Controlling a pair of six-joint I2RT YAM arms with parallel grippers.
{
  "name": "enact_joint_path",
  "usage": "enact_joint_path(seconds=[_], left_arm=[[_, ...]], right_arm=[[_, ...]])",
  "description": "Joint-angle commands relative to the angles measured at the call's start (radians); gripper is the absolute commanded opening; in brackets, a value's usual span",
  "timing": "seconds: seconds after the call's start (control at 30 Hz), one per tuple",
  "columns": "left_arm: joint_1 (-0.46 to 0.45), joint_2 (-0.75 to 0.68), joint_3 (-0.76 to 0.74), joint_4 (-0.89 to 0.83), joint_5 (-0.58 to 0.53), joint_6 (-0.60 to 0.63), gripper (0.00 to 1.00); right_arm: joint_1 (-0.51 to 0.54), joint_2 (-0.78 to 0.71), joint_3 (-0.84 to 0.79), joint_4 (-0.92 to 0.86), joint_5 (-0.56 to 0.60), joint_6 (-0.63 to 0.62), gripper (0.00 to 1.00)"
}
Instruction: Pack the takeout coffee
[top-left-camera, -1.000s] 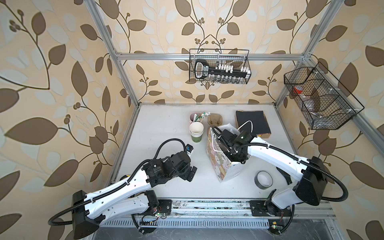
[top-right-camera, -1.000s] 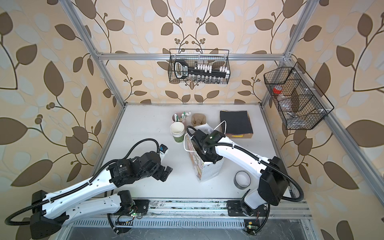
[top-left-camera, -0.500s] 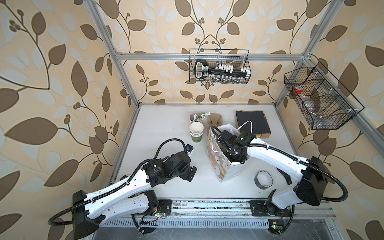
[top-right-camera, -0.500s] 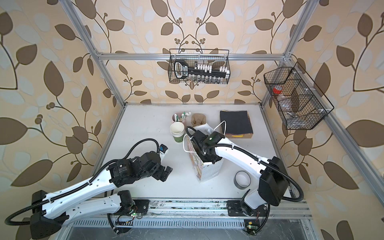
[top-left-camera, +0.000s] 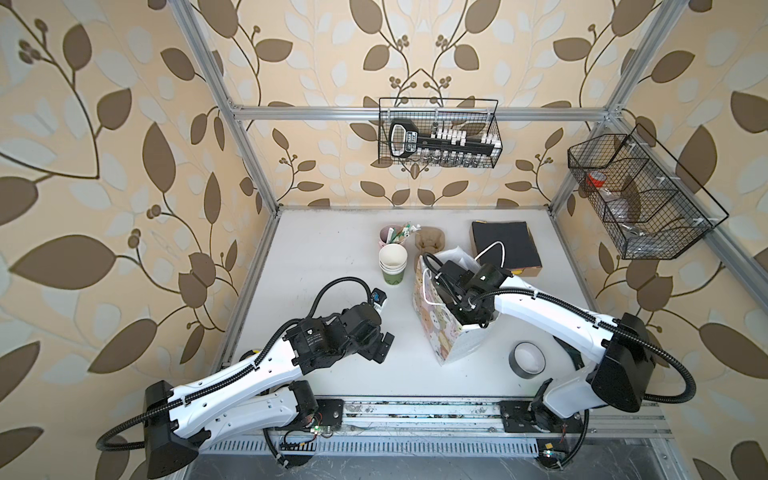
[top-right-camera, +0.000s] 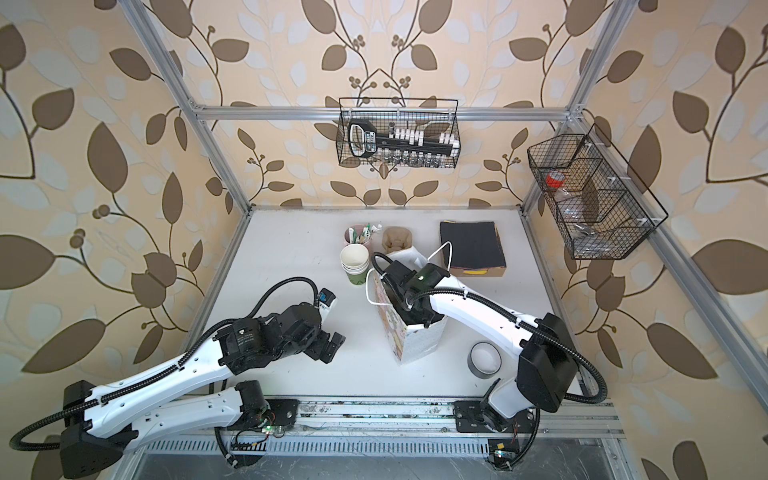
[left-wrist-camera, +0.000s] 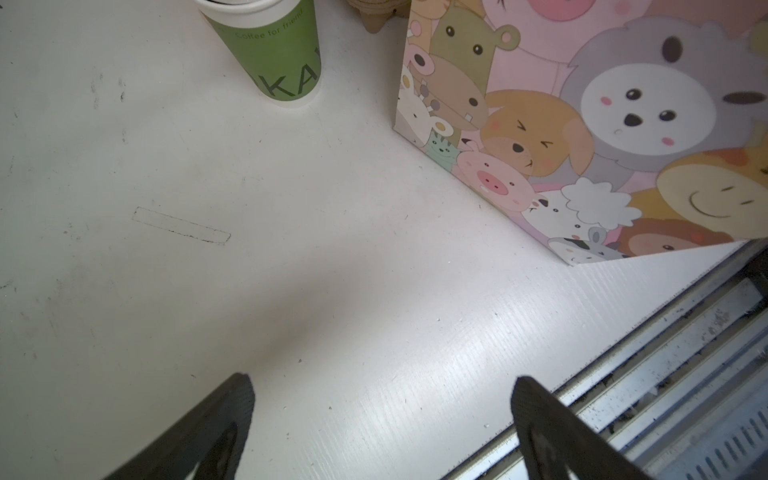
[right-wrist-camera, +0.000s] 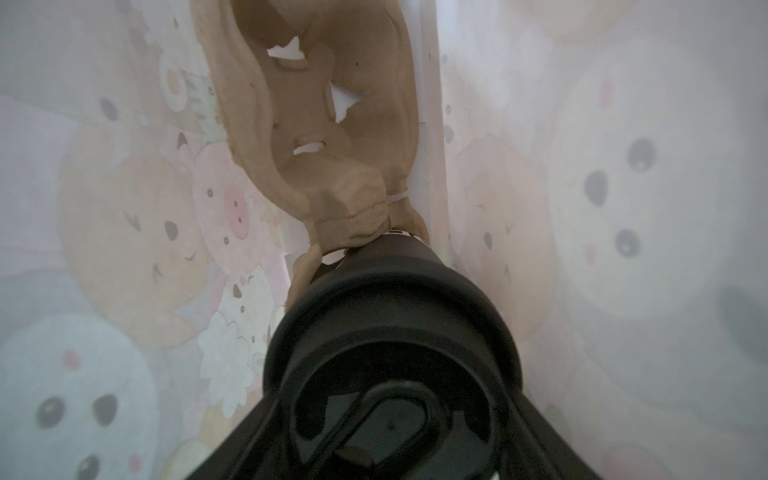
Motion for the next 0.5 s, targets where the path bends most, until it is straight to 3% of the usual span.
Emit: enact_joint_path(seconds=[0.0,0.47], left_arm=[[-0.009,-0.018,0.029,-0.009,-0.021,-0.016,0.99],[-0.01,-0.016,0.029,-0.009,-0.021,-0.016,0.99]], right_arm=[[0.017,0.169,-0.165,0.048,-0.093,-0.011,0.69],[0.019,0.164,-0.16,0.052,-0.102,-0.012,0.7]])
